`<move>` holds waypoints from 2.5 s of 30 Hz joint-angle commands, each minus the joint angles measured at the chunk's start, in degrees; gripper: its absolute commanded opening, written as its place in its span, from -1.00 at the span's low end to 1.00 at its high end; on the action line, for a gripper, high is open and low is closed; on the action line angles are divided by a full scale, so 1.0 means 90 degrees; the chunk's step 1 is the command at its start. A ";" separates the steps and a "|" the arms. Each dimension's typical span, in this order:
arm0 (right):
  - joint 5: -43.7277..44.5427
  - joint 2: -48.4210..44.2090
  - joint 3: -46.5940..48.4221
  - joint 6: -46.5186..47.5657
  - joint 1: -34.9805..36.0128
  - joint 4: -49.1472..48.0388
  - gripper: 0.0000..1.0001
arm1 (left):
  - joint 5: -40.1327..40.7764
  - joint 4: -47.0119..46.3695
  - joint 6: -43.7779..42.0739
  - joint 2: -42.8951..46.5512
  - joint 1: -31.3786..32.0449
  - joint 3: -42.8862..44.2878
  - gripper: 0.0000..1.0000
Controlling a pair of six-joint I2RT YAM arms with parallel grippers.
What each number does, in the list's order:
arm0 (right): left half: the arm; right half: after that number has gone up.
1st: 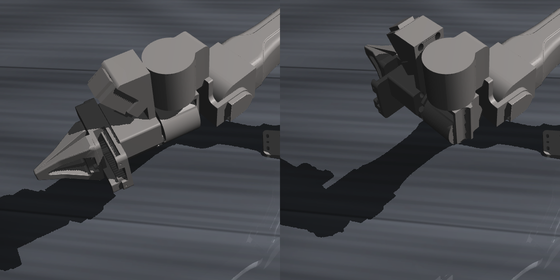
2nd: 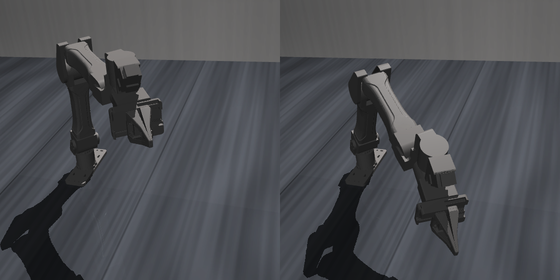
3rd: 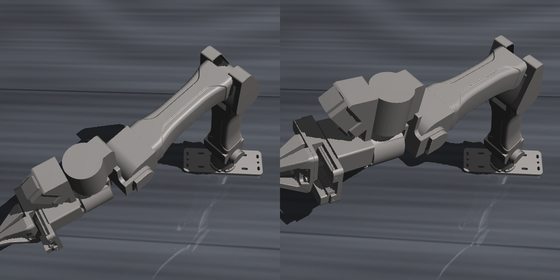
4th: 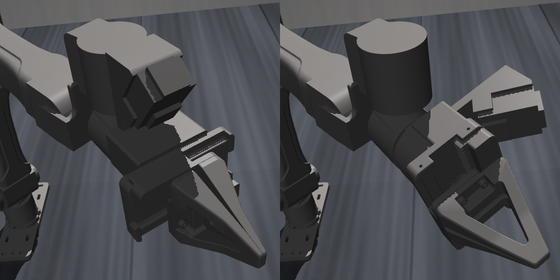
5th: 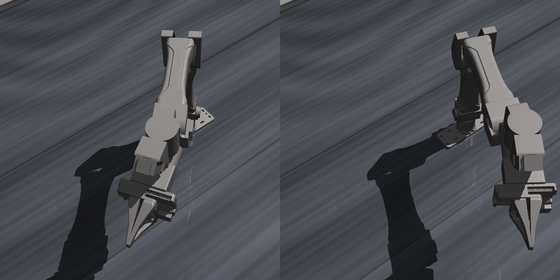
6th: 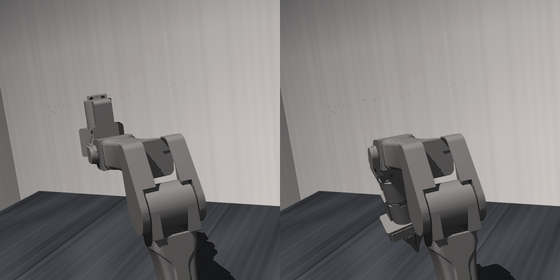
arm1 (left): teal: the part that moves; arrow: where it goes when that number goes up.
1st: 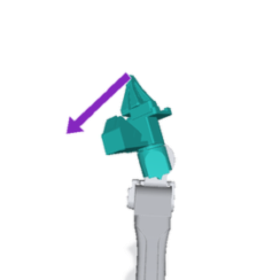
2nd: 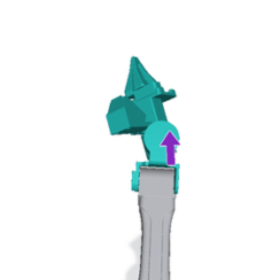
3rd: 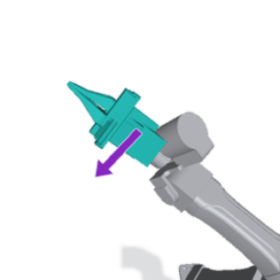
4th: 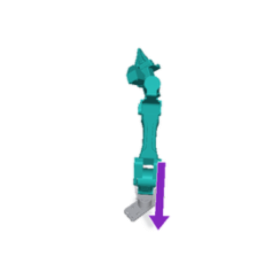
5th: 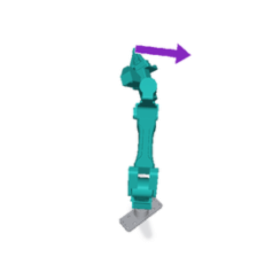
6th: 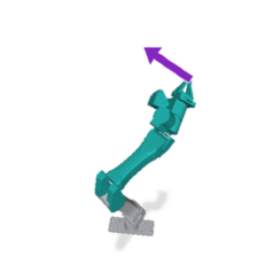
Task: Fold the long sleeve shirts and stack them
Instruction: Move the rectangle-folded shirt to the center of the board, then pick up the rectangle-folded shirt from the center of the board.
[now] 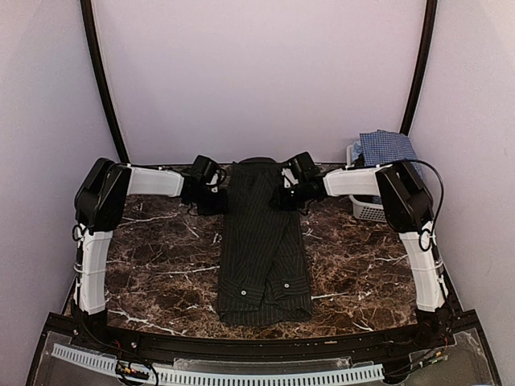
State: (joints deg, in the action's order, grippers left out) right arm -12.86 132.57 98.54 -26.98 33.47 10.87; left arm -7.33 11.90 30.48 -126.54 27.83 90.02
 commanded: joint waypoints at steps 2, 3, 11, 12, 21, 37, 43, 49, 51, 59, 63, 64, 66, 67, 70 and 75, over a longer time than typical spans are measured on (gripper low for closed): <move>-0.0084 -0.0345 0.0152 0.0126 -0.0011 0.0266 -0.35 | -0.0046 0.0312 -0.0018 -0.0051 -0.0111 0.0145 -0.97; -0.0084 -0.0418 0.0128 0.0128 -0.0011 0.0287 -0.35 | -0.0008 0.0325 -0.0013 -0.0051 -0.0137 0.0152 -0.99; 0.0077 -0.1198 -0.0438 0.0215 0.0019 0.0374 -0.24 | -0.0027 0.0406 0.0022 -0.0057 -0.0621 0.0283 -1.00; 0.0088 -0.1299 -0.0551 0.0217 0.0029 0.0360 -0.23 | -0.0045 0.0426 0.0017 -0.0092 -0.0690 0.0302 -1.00; 0.0034 -0.2348 -0.1960 0.0100 0.0307 0.0065 -0.17 | -0.0395 0.0749 -0.0117 -0.0024 -0.0827 0.0833 -0.43; -0.0351 -0.4321 -0.5010 -0.0888 0.1260 -0.1020 -0.18 | -0.1514 -0.0215 0.0521 0.3098 -0.0810 -0.3266 -0.17; -0.0401 -0.4439 -0.5426 -0.1357 0.1711 -0.1427 -0.29 | -0.1871 -0.0693 0.0846 0.4310 -0.0578 -0.4975 -0.21; -0.0414 -0.4313 -0.5358 -0.1518 0.2305 -0.1484 -0.45 | -0.1986 -0.0777 0.1171 0.5150 -0.0107 -0.5784 -0.28; -0.0416 -0.4219 -0.5353 -0.1525 0.2478 -0.1463 -0.47 | -0.1971 -0.0745 0.1247 0.5283 0.0022 -0.5931 -0.29; -0.0559 -0.3710 -0.5410 -0.1552 0.3046 -0.1444 -0.61 | -0.1961 -0.0707 0.1343 0.5483 0.0168 -0.6241 -0.33; -0.0658 -0.3492 -0.5639 -0.1644 0.3209 -0.1459 -0.62 | -0.1969 -0.0627 0.1291 0.5446 0.0171 -0.6219 -0.33; -0.0668 -0.3496 -0.5741 -0.1663 0.3219 -0.1462 -0.63 | -0.1956 -0.0604 0.1272 0.5432 0.0170 -0.6207 -0.33; -0.0662 -0.3570 -0.5823 -0.1669 0.3218 -0.1428 -0.62 | -0.1969 -0.0528 0.1223 0.5412 0.0175 -0.6188 -0.33; -0.0652 -0.3677 -0.5847 -0.1665 0.3221 -0.1398 -0.61 | -0.1984 -0.0479 0.1201 0.5410 0.0171 -0.6181 -0.33; -0.0551 -0.3960 -0.5830 -0.1616 0.3219 -0.1239 -0.56 | -0.2053 -0.0410 0.1149 0.5400 0.0170 -0.6203 -0.32; -0.0272 -0.4404 -0.5754 -0.1578 0.3183 -0.0820 -0.39 | -0.2132 -0.0300 0.1015 0.5302 0.0170 -0.6284 -0.28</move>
State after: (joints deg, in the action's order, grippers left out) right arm -17.63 96.95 46.72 -41.12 62.13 0.95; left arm -24.95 7.16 41.28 -78.94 29.17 34.46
